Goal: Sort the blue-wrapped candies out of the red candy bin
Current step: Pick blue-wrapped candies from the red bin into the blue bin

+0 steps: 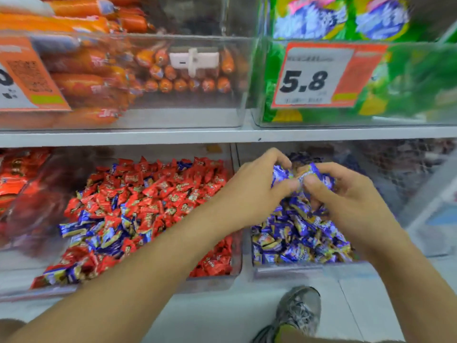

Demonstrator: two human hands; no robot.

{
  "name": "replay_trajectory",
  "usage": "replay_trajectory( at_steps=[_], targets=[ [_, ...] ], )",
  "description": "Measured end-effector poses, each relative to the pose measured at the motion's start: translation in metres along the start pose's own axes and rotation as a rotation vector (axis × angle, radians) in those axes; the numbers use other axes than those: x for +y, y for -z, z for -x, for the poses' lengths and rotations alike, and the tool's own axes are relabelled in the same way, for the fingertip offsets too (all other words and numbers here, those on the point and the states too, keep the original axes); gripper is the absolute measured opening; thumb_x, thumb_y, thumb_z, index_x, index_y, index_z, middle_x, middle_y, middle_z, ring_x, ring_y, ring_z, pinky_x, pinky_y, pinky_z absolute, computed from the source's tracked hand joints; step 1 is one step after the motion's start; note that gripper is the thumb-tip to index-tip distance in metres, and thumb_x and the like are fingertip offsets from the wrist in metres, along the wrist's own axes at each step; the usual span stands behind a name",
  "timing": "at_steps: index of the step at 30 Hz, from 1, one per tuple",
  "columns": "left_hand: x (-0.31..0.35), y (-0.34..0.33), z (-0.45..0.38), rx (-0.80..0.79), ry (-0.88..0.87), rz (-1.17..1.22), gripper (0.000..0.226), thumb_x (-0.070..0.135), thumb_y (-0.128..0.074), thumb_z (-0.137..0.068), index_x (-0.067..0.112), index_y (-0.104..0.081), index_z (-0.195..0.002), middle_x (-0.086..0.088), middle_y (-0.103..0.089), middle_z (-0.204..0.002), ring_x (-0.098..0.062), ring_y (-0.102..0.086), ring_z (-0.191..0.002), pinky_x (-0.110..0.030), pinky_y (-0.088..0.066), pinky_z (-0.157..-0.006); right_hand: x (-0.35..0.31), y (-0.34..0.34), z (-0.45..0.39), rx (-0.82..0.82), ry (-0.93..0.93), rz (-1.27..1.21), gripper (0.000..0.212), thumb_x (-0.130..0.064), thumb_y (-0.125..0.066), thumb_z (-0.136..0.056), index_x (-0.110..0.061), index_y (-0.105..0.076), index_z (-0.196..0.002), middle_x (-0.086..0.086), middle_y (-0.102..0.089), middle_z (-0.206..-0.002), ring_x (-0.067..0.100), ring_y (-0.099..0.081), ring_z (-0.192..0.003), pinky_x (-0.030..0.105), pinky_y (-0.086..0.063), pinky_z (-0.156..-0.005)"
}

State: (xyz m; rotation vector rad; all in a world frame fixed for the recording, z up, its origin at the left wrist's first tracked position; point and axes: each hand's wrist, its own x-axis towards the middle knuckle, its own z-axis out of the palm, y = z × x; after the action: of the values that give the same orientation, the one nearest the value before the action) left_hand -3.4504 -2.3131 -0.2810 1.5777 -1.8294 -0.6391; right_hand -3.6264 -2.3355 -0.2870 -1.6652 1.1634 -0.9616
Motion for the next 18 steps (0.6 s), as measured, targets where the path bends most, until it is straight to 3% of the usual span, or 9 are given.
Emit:
replay_trajectory(
  at_steps=[2, 4, 6, 8, 11, 14, 18],
  targets=[
    [0.004, -0.006, -0.011, -0.058, -0.070, -0.034, 0.042, 0.035, -0.066, -0.091, 0.025, -0.049, -0.128, 0.000, -0.060, -0.122, -0.015, -0.055, -0.112, -0.028, -0.040, -0.092, 0.010, 0.008, -0.004, 0.080, 0.019, 0.071, 0.012, -0.026, -0.062, -0.096, -0.034, -0.071, -0.096, 0.008, -0.064, -0.066, 0.023, -0.054, -0.063, 0.054, -0.051, -0.067],
    [0.008, -0.007, -0.013, -0.129, -0.164, -0.065, 0.055, 0.034, -0.066, -0.091, 0.026, -0.042, -0.140, 0.002, -0.048, -0.139, -0.016, -0.045, -0.127, -0.031, -0.036, -0.106, 0.013, 0.012, -0.006, 0.132, 0.021, 0.069, 0.016, -0.027, -0.061, -0.097, -0.038, -0.071, -0.101, 0.013, -0.067, -0.075, 0.031, -0.055, -0.065, 0.057, -0.053, -0.070],
    [0.004, 0.000, -0.003, -0.087, -0.215, -0.166, 0.062, 0.038, -0.063, -0.092, 0.031, -0.035, -0.146, 0.002, -0.038, -0.146, -0.020, -0.034, -0.134, -0.038, -0.030, -0.113, 0.013, 0.015, -0.009, 0.152, 0.048, 0.110, 0.017, -0.031, -0.059, -0.098, -0.038, -0.070, -0.108, -0.006, -0.066, -0.075, 0.022, -0.055, -0.066, 0.049, -0.050, -0.068],
    [-0.011, 0.016, 0.020, 0.039, -0.221, -0.233, 0.055, 0.040, -0.060, -0.092, 0.034, -0.039, -0.144, 0.006, -0.036, -0.143, -0.014, -0.028, -0.133, -0.029, -0.026, -0.110, 0.012, 0.013, -0.010, 0.117, 0.114, 0.204, 0.019, -0.033, -0.055, -0.099, -0.039, -0.068, -0.113, -0.017, -0.066, -0.098, 0.006, -0.059, -0.085, 0.033, -0.046, -0.079],
    [-0.043, 0.056, 0.061, 0.073, -0.112, -0.274, 0.032, 0.043, -0.057, -0.093, 0.034, -0.058, -0.123, 0.014, -0.050, -0.126, -0.004, -0.041, -0.122, -0.012, -0.025, -0.099, 0.009, 0.000, -0.008, 0.050, 0.211, 0.378, 0.021, -0.030, -0.054, -0.100, -0.035, -0.068, -0.114, -0.010, -0.060, -0.125, 0.004, -0.053, -0.120, 0.016, -0.039, -0.092],
    [-0.075, 0.103, 0.088, -0.069, 0.061, -0.509, 0.030, 0.051, -0.056, -0.088, 0.036, -0.062, -0.114, 0.014, -0.058, -0.108, -0.006, -0.053, -0.104, -0.023, -0.040, -0.092, -0.005, -0.030, -0.005, 0.005, 0.315, 0.459, 0.017, -0.024, -0.058, -0.097, -0.029, -0.071, -0.107, -0.008, -0.064, -0.116, 0.007, -0.056, -0.114, 0.009, -0.041, -0.086],
    [-0.122, 0.144, 0.129, -0.269, 0.291, -0.657, 0.047, 0.046, -0.066, -0.086, 0.032, -0.054, -0.129, 0.009, -0.047, -0.119, -0.008, -0.051, -0.101, -0.017, -0.035, -0.089, -0.029, -0.097, 0.008, -0.138, 0.607, 0.421, 0.015, -0.017, -0.062, -0.091, -0.017, -0.073, -0.102, -0.006, -0.065, -0.106, 0.007, -0.060, -0.105, 0.017, -0.043, -0.093]
  ],
)
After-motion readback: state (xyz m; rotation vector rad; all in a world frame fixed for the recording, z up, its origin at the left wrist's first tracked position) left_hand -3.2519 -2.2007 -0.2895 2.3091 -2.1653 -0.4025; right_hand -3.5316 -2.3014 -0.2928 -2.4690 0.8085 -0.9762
